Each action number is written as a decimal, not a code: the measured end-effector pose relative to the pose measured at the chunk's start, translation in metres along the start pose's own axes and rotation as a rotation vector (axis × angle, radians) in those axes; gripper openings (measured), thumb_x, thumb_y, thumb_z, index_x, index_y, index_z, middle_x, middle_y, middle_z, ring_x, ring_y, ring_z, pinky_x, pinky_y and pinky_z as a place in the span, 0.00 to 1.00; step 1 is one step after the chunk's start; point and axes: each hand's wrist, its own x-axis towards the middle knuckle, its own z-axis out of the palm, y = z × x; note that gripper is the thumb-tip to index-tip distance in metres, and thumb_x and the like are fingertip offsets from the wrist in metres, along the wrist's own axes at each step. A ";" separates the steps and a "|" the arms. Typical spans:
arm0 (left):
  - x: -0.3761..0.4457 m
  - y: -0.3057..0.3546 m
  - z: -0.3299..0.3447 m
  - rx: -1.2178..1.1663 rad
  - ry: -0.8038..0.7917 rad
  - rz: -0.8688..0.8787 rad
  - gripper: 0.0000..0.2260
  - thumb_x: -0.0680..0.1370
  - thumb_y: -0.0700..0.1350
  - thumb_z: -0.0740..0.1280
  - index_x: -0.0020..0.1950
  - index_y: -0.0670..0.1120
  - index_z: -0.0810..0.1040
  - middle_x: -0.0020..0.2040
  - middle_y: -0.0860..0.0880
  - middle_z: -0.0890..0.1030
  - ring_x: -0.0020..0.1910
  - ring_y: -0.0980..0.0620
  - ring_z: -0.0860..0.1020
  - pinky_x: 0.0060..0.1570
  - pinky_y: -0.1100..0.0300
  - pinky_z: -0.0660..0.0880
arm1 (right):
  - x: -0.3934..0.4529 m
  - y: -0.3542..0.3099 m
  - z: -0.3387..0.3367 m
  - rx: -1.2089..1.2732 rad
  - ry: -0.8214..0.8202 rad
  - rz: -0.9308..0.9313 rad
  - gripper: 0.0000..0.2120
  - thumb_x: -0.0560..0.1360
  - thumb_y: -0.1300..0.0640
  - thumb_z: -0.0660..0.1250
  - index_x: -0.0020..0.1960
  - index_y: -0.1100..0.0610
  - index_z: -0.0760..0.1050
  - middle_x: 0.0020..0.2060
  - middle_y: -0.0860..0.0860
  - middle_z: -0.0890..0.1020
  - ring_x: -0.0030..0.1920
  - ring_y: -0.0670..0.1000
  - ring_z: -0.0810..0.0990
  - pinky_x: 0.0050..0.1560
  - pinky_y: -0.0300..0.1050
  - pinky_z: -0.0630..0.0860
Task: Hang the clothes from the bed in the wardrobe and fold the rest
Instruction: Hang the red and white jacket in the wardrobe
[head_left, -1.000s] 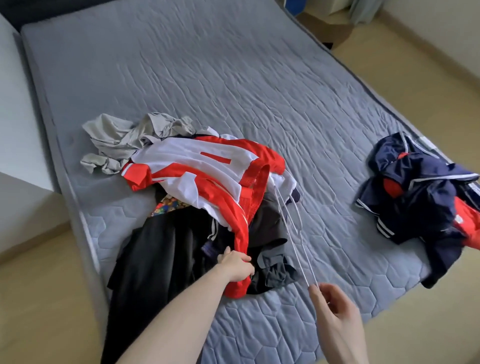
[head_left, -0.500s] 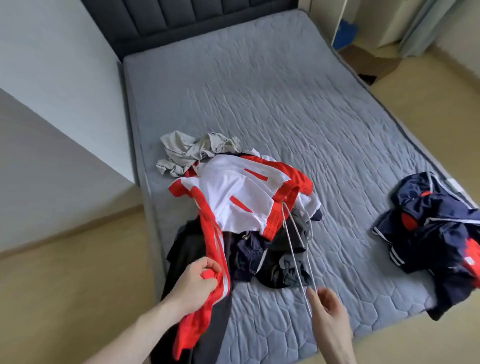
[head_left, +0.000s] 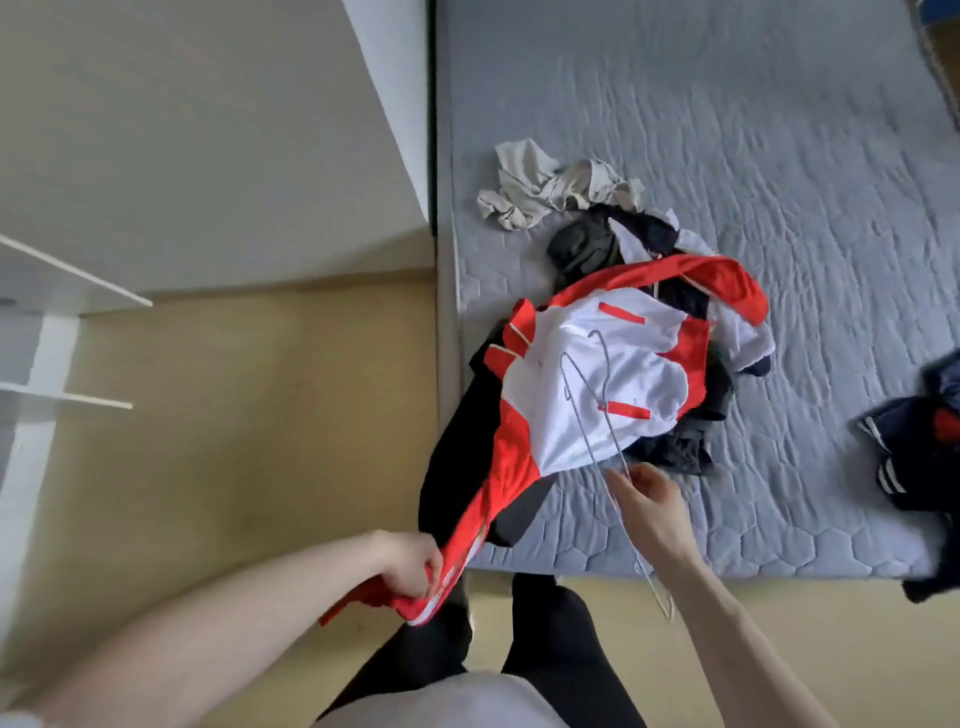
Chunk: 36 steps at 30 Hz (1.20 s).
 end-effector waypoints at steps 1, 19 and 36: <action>0.008 -0.014 0.004 -0.014 0.025 -0.009 0.18 0.68 0.37 0.60 0.51 0.50 0.84 0.41 0.50 0.84 0.29 0.53 0.79 0.32 0.59 0.78 | -0.007 0.006 0.012 -0.024 0.000 0.014 0.17 0.79 0.51 0.69 0.37 0.54 0.67 0.25 0.46 0.67 0.25 0.45 0.63 0.30 0.41 0.62; 0.237 0.041 -0.184 -0.682 0.706 0.118 0.13 0.74 0.47 0.72 0.58 0.48 0.85 0.61 0.50 0.82 0.59 0.48 0.80 0.58 0.58 0.77 | 0.083 0.064 0.040 0.005 0.028 -0.088 0.20 0.81 0.54 0.68 0.37 0.59 0.62 0.29 0.48 0.63 0.30 0.47 0.61 0.31 0.42 0.61; 0.114 0.049 -0.146 -1.460 0.483 0.190 0.15 0.67 0.43 0.72 0.53 0.47 0.84 0.51 0.48 0.85 0.42 0.49 0.82 0.40 0.60 0.73 | 0.045 0.043 0.002 0.091 0.067 -0.085 0.22 0.81 0.55 0.69 0.36 0.55 0.59 0.29 0.49 0.62 0.30 0.49 0.60 0.35 0.46 0.60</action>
